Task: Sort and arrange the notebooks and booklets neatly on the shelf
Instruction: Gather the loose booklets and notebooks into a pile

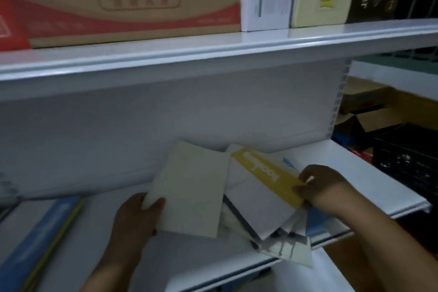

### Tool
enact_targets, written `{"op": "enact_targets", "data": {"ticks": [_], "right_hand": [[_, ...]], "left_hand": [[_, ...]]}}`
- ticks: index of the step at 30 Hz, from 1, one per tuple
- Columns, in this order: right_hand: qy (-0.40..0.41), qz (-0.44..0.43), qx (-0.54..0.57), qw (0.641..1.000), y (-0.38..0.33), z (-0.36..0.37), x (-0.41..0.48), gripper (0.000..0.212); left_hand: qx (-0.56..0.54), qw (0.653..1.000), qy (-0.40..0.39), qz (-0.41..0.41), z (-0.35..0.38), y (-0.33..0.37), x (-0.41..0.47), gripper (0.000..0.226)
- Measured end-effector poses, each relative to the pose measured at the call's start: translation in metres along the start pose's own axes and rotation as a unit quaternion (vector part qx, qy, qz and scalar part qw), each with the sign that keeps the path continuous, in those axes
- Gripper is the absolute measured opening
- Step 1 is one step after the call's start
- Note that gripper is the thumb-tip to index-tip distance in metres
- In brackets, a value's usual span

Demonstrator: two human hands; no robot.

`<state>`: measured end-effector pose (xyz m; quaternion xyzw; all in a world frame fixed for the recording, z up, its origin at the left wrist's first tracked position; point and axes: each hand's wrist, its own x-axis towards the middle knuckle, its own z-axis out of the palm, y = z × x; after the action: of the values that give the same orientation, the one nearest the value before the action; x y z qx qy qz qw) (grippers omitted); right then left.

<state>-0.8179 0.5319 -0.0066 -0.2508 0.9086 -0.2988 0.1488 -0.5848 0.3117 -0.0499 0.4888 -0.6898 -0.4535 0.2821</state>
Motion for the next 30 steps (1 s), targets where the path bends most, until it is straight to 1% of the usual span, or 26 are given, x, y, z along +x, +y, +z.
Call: {"op": "enact_targets", "data": {"ticks": [1,2,3,5,6,8,10,12,14,16,17,18,19,21,22,23,24,25,26,27,28,30], "right_hand": [[-0.005,-0.012,0.076,0.997,-0.008,-0.003,-0.006,0.010],[-0.010,-0.024,0.152,0.988,-0.020,-0.003,-0.014,0.007],[-0.017,-0.037,0.218,0.975,-0.032,0.000,-0.021,0.007],[-0.038,-0.051,0.309,0.949,-0.057,0.018,-0.032,0.008],[-0.051,-0.054,0.339,0.938,-0.070,0.032,-0.037,0.010],[-0.080,-0.062,0.375,0.921,-0.093,0.073,-0.044,0.017],[-0.112,-0.059,0.397,0.909,-0.112,0.118,-0.052,0.025],[-0.146,-0.039,0.415,0.897,-0.123,0.158,-0.059,0.027],[-0.161,-0.008,0.409,0.898,-0.124,0.187,-0.061,0.030],[-0.145,0.030,0.399,0.905,-0.120,0.203,-0.056,0.034],[-0.138,0.049,0.404,0.903,-0.118,0.205,-0.052,0.040],[-0.134,0.067,0.407,0.901,-0.116,0.205,-0.049,0.043],[-0.131,0.082,0.406,0.901,-0.115,0.202,-0.047,0.044],[-0.128,0.099,0.408,0.899,-0.113,0.196,-0.046,0.042],[-0.123,0.092,0.396,0.905,-0.110,0.195,-0.046,0.041],[-0.110,0.077,0.368,0.920,-0.107,0.194,-0.045,0.039],[-0.087,0.051,0.312,0.945,-0.104,0.195,-0.045,0.036],[-0.065,0.030,0.249,0.966,-0.103,0.194,-0.046,0.032],[-0.043,0.017,0.192,0.980,-0.100,0.195,-0.046,0.029],[-0.026,0.018,0.167,0.985,-0.097,0.194,-0.046,0.029],[-0.016,0.021,0.171,0.985,-0.093,0.195,-0.044,0.031],[0.002,0.018,0.196,0.980,-0.090,0.192,-0.042,0.029]], "left_hand": [[-0.024,0.999,0.040,-0.018,-0.015,-0.008,-0.003,0.014],[-0.043,0.995,0.077,-0.041,-0.031,-0.018,-0.005,0.014],[-0.063,0.990,0.108,-0.065,-0.044,-0.029,-0.005,0.015],[-0.067,0.981,0.143,-0.109,-0.069,-0.049,-0.006,0.021],[-0.045,0.980,0.147,-0.126,-0.078,-0.058,-0.004,0.027],[0.007,0.979,0.129,-0.156,-0.094,-0.073,-0.002,0.040],[0.036,0.980,0.117,-0.158,-0.103,-0.081,-0.001,0.050],[0.060,0.981,0.116,-0.143,-0.108,-0.082,-0.003,0.054],[0.110,0.981,0.118,-0.109,-0.111,-0.079,-0.010,0.054],[0.162,0.976,0.141,-0.030,-0.112,-0.081,-0.017,0.052],[0.168,0.973,0.157,0.015,-0.111,-0.080,-0.022,0.049],[0.159,0.974,0.154,0.045,-0.109,-0.077,-0.027,0.046],[0.148,0.978,0.132,0.070,-0.105,-0.074,-0.029,0.043],[0.154,0.982,0.030,0.102,-0.090,-0.068,-0.031,0.040],[0.168,0.977,-0.024,0.130,-0.080,-0.065,-0.031,0.040],[0.181,0.968,-0.067,0.159,-0.071,-0.064,-0.030,0.041],[0.188,0.963,-0.103,0.165,-0.064,-0.061,-0.031,0.045],[0.190,0.958,-0.130,0.171,-0.057,-0.060,-0.029,0.053],[0.194,0.954,-0.154,0.172,-0.052,-0.061,-0.027,0.067],[0.197,0.949,-0.171,0.174,-0.047,-0.063,-0.024,0.078],[0.211,0.944,-0.182,0.178,-0.043,-0.064,-0.021,0.082],[0.240,0.927,-0.183,0.222,-0.032,-0.068,-0.017,0.080]]}}
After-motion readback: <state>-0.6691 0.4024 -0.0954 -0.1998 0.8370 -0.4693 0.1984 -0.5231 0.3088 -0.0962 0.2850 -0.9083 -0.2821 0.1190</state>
